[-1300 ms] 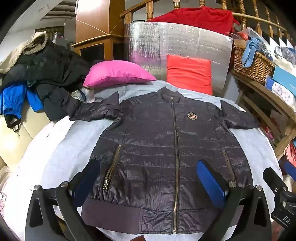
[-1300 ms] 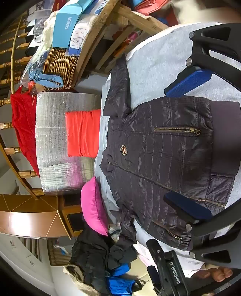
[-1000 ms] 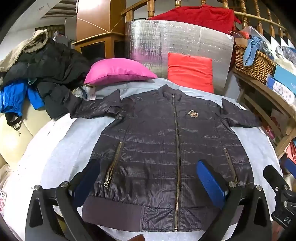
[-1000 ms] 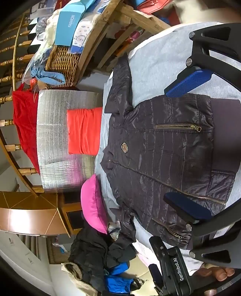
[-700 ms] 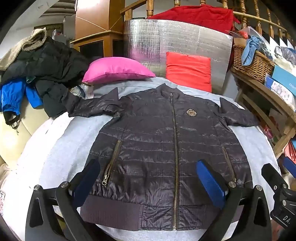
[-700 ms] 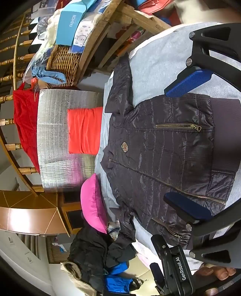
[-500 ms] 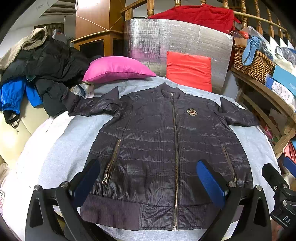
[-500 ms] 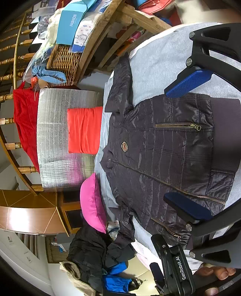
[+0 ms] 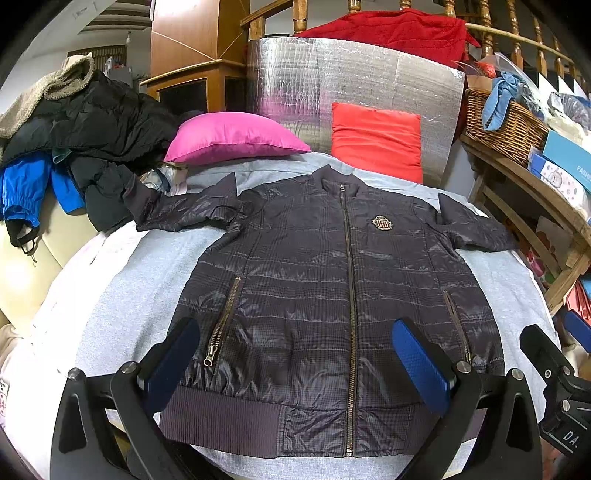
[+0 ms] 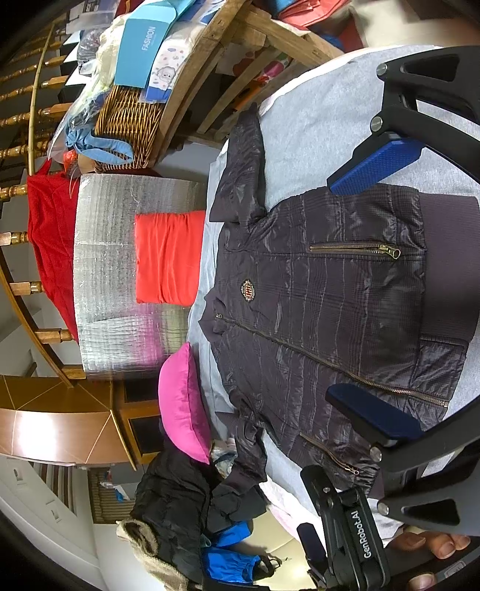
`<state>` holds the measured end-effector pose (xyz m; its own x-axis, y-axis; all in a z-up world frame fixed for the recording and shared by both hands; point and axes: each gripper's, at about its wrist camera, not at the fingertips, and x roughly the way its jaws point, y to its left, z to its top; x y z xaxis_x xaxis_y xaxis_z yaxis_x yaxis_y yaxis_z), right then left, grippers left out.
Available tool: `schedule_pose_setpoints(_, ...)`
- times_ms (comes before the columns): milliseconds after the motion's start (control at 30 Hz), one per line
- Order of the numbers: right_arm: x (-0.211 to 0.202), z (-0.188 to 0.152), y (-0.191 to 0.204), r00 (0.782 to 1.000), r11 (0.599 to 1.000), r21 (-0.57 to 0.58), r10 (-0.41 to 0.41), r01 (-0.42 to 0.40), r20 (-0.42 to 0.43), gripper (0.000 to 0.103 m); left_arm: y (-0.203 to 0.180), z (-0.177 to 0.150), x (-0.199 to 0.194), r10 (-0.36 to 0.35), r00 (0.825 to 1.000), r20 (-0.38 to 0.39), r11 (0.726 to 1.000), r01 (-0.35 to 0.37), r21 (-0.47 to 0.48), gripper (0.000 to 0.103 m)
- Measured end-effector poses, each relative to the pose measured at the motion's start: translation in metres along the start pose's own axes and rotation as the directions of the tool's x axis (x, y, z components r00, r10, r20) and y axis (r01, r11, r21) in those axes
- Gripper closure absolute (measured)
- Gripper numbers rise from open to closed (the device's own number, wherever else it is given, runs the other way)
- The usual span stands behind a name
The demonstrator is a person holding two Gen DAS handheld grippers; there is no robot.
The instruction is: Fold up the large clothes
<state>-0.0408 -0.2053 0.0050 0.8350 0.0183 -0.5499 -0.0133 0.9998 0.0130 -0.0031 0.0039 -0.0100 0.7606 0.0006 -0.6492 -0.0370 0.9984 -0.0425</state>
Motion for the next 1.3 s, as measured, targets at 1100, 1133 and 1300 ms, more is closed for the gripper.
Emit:
schedule_pose_setpoints(1100, -0.0006, 0.0028, -0.0005, 1.0, 1.0, -0.009, -0.003, 0.003, 0.003, 0.0, -0.0016, -0.0016, -0.0034, -0.007, 1.0, 0.006, 1.0, 0.007, 0.013, 0.0)
schedule_pose_setpoints(1133, -0.0006, 0.0029, -0.0005, 1.0, 1.0, -0.009, -0.003, 0.003, 0.003, 0.0, -0.0019, -0.0017, -0.0032, -0.007, 1.0, 0.006, 1.0, 0.007, 0.013, 0.0)
schedule_pose_setpoints(1300, 0.0011, 0.0034, -0.0017, 1.0, 1.0, -0.006, -0.005, 0.005, 0.004, 0.0, -0.0016, -0.0015, -0.0033, -0.007, 1.0, 0.006, 1.0, 0.007, 0.014, 0.0)
